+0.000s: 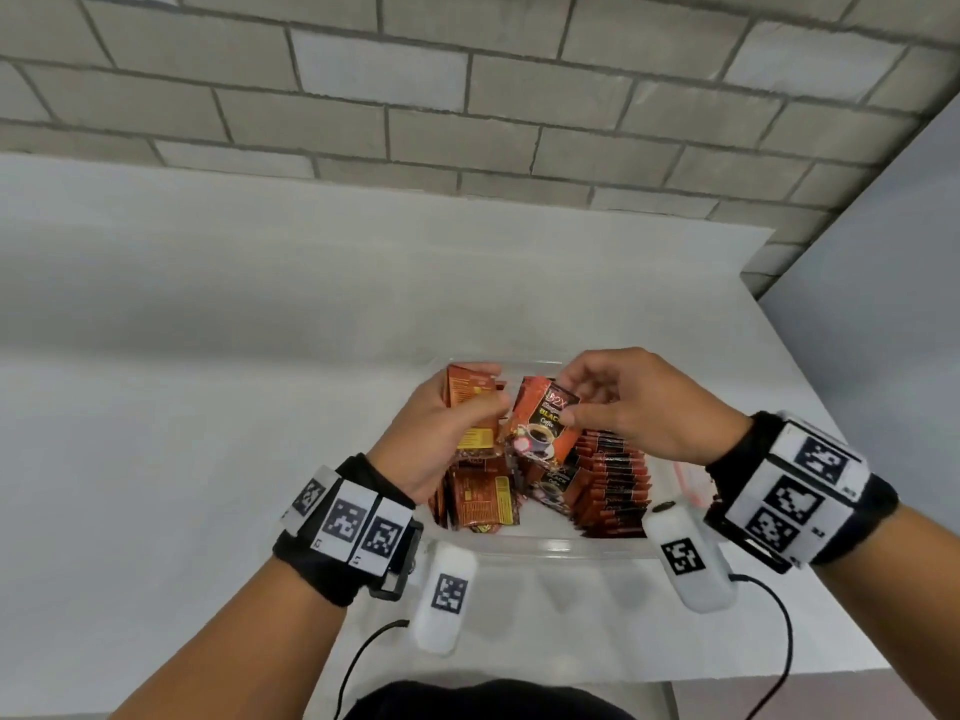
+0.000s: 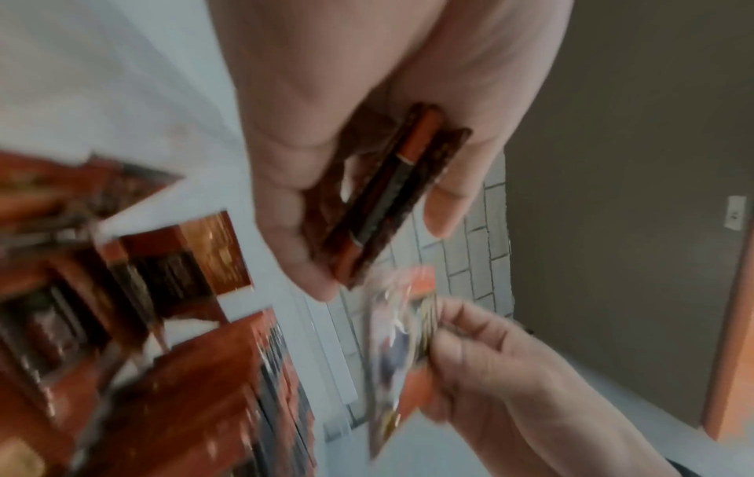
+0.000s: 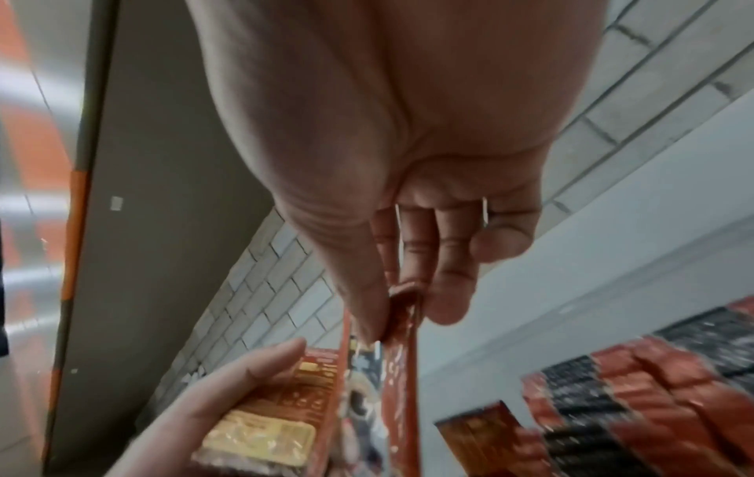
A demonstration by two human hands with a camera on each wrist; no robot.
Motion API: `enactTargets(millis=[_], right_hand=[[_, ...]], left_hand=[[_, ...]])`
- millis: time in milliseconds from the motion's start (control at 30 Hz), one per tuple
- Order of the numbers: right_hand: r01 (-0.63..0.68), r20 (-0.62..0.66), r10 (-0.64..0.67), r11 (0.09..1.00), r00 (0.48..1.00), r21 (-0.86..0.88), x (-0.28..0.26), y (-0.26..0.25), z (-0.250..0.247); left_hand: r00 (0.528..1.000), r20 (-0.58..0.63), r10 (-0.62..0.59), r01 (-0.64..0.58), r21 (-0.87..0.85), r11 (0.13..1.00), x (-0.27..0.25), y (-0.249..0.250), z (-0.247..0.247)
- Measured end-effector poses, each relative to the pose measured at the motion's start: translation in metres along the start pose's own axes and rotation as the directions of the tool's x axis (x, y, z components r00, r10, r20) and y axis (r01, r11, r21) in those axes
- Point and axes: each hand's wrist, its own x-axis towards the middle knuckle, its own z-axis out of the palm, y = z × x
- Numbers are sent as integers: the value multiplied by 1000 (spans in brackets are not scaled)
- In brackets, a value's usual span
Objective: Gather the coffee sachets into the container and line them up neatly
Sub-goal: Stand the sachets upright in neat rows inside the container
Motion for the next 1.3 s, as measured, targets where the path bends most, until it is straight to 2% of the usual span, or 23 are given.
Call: enactTargets(millis=[100, 267, 433, 700, 800, 933, 1100, 1300], right_hand=[[-52, 102, 75, 977, 992, -207, 3, 10, 6], [-35, 258, 190, 862, 947, -505, 15, 17, 31], [6, 294, 271, 725, 917, -688, 28, 19, 46], [73, 317, 294, 619, 902, -782, 29, 18, 54], [97, 306, 274, 579, 912, -809, 29, 15, 53], [116, 278, 206, 569, 938, -814, 29, 13, 52], [144, 332, 249, 562, 910, -815, 28, 13, 54], [148, 343, 270, 551, 900, -821, 28, 14, 57]], left_hand=[[994, -111, 21, -20, 11, 1000, 0, 2, -19], [995, -103, -17, 7, -94, 996, -1, -1, -31], [994, -104, -28, 9, -179, 984, -2, -3, -33], [994, -109, -23, 2, -185, 983, -5, -5, -36], [993, -115, -22, 1, -180, 984, -4, -6, -36], [993, -117, -21, -1, -189, 982, -5, -6, -36], [992, -123, -22, -3, -196, 981, -6, -6, -35], [991, -134, -21, -6, -198, 980, -7, -8, -35]])
